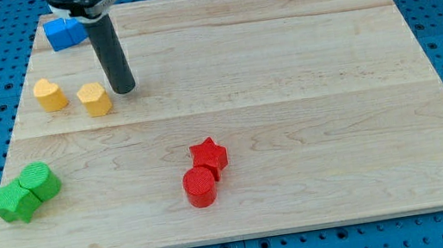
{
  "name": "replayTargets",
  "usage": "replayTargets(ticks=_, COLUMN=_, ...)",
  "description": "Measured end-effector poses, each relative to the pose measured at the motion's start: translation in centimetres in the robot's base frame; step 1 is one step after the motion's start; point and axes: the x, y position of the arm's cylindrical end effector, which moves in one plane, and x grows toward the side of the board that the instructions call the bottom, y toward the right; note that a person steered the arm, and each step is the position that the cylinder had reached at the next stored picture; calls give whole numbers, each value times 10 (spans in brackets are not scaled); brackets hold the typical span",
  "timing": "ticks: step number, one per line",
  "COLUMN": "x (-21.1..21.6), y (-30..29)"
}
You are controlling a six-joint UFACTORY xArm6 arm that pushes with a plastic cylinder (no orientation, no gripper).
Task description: Move blue cube along with blue triangle a bit right
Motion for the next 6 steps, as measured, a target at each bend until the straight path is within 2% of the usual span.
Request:
replayTargets(ticks=1, x=-12, y=32)
replayTargets(ticks=2, x=-58, y=48)
replayTargets(ticks=4, x=-68, y=-102)
replayTargets(ticks=5, x=-115, y=-166)
replayTargets(ticks=6, x=-120, y=-158)
